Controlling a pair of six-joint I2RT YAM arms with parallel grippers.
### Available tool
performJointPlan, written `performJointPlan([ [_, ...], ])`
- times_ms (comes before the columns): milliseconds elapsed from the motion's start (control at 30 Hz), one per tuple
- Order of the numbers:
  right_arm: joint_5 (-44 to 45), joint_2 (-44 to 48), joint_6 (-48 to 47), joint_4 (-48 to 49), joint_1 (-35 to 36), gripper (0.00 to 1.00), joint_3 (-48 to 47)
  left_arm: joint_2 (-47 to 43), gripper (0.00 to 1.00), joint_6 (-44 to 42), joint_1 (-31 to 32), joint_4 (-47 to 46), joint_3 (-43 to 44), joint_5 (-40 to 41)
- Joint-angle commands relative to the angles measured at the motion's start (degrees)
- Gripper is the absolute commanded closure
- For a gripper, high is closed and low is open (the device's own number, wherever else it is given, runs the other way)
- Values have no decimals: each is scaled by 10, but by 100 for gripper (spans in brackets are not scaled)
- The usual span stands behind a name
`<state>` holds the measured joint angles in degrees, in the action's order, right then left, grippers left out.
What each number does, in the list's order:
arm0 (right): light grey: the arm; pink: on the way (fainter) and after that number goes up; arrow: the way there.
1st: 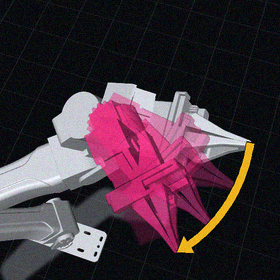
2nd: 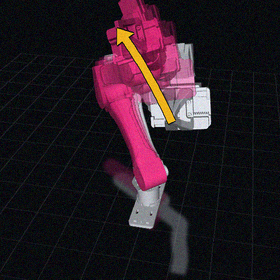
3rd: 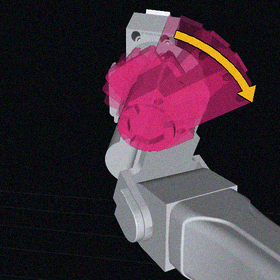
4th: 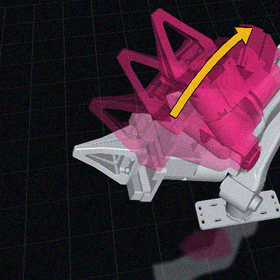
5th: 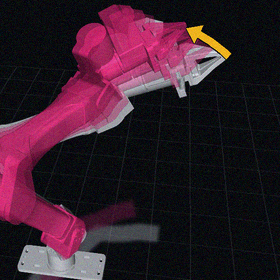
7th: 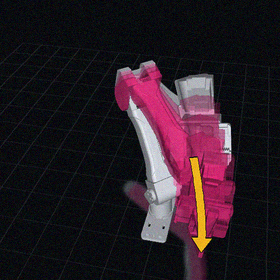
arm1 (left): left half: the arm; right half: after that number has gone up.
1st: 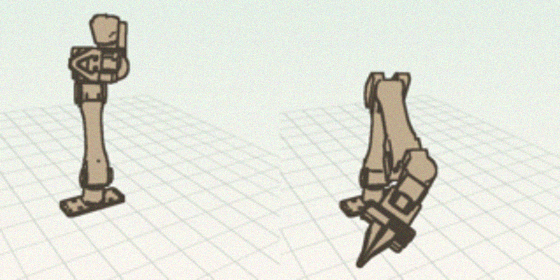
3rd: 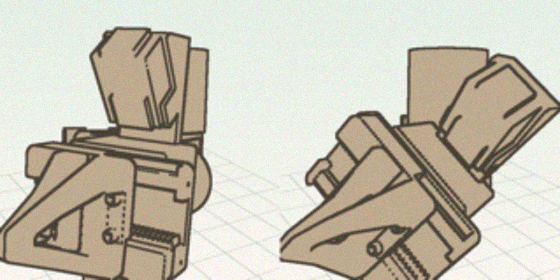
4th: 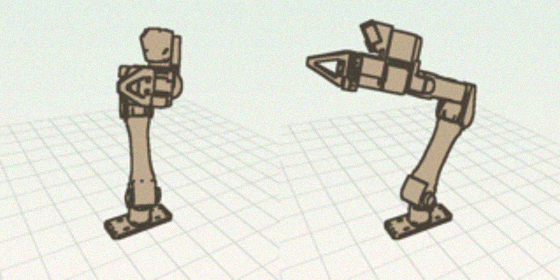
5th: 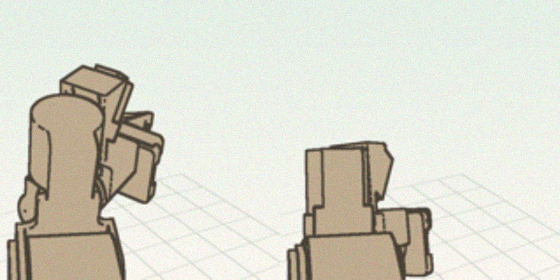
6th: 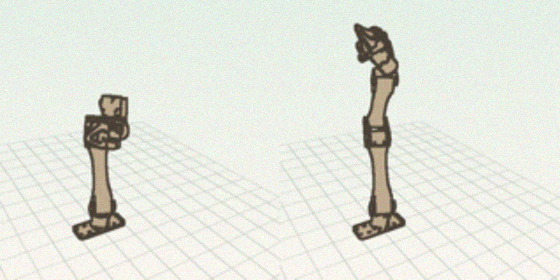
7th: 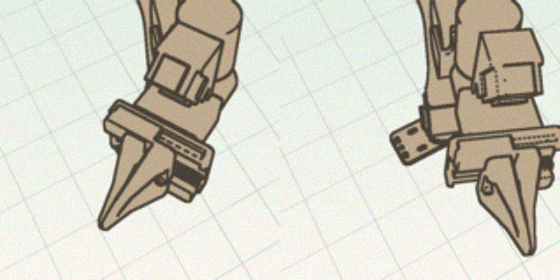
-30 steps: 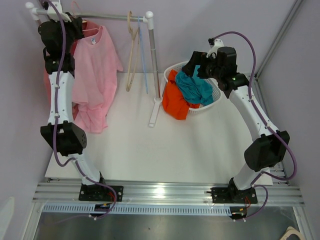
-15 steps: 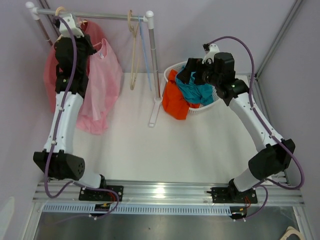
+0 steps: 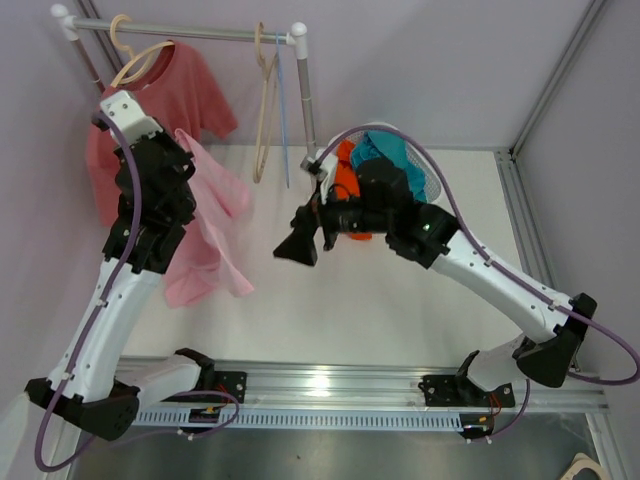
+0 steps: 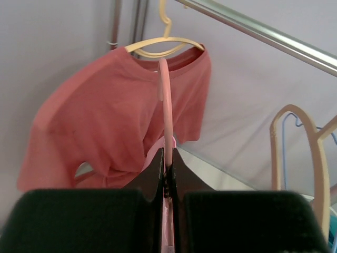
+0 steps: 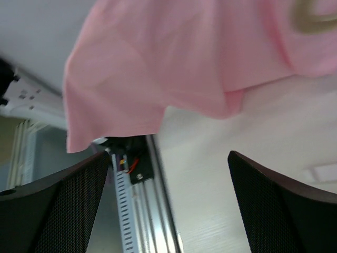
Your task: Remove the t-shirt from the hanger
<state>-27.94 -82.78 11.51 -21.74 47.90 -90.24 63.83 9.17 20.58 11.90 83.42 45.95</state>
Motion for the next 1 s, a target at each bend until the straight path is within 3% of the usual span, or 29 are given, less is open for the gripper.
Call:
performJointPlan([
  [0,-20,16,3,21,72,1,11,-19,99,9,29,17,-12,109],
  [233,-9,-24,23,65,159,1,-1,-35,99,-11,61,-6,-41,132],
  [433,3,-86,23,95,192,1,-39,-41,99,-19,71,-8,-44,129],
  [467,24,-103,23,95,197,4,-44,-42,99,-22,73,-10,-44,127],
  [500,41,-109,17,99,201,41,-49,-44,99,-23,73,-13,-45,125],
  [567,124,-113,16,98,215,92,-49,-45,99,-37,74,-19,-44,122],
  [600,136,-109,18,97,216,100,-47,-45,99,-47,74,-23,-46,119],
  [733,157,-57,16,69,244,100,-5,-34,99,-91,71,-84,-44,107],
  [967,214,37,97,77,360,100,135,51,99,-81,22,-55,46,54],
])
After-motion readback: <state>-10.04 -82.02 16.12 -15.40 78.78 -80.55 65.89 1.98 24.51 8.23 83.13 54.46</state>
